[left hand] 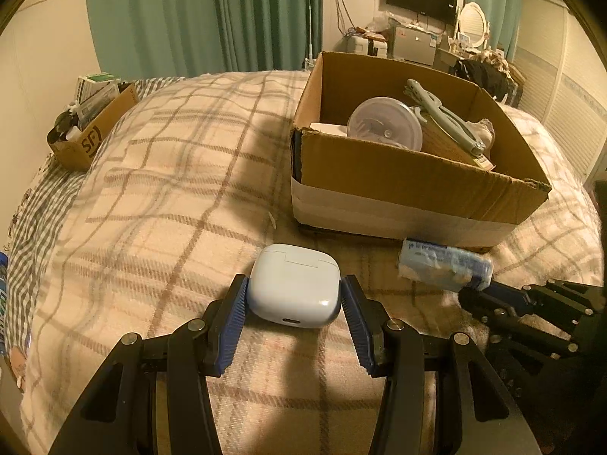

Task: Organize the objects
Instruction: 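Carry the earbuds case and tissue pack over the cardboard box while both tools release them inside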

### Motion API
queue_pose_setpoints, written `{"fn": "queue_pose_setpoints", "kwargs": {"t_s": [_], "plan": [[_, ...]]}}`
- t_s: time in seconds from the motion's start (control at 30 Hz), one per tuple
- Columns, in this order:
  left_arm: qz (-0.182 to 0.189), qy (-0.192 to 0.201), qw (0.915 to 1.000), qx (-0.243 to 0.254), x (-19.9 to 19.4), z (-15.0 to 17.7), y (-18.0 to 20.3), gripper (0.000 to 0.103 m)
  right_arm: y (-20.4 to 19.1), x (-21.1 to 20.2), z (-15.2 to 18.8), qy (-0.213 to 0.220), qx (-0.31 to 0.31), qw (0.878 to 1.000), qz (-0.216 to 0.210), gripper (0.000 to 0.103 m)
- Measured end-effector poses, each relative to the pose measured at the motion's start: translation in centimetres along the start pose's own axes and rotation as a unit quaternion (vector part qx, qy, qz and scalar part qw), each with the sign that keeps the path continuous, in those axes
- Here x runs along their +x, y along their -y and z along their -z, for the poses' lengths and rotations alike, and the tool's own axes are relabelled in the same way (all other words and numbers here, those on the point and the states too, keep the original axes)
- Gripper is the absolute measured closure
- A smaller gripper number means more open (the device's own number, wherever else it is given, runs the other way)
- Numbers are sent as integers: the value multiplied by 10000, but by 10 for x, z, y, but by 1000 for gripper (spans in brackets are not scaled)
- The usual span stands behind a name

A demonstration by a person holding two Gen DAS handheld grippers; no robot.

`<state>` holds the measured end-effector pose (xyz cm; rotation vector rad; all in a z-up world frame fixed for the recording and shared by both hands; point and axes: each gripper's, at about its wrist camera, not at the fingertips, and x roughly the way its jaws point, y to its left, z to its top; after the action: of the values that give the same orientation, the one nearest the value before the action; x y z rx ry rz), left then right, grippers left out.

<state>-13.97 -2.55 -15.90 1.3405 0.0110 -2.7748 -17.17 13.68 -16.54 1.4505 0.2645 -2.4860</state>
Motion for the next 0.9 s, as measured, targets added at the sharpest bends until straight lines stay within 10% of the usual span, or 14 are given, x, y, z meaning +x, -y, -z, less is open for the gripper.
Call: {"fn": "queue_pose_setpoints", "kwargs": {"t_s": [0.5, 0.57, 0.67, 0.9], "plan": [[96, 10, 9999, -49, -3, 1, -1, 53, 16, -33, 30, 328, 188, 9982, -471, 101], [95, -8, 9999, -65, -2, 1, -2, 53, 22, -33, 33, 295, 274, 9980, -490, 93], [87, -43, 9999, -82, 0, 1, -2, 53, 21, -23, 30, 223, 400, 9982, -384, 44], [81, -95, 9998, -160, 3, 1, -4, 53, 20, 15, 10, -199, 597, 9969, -470, 34]]}}
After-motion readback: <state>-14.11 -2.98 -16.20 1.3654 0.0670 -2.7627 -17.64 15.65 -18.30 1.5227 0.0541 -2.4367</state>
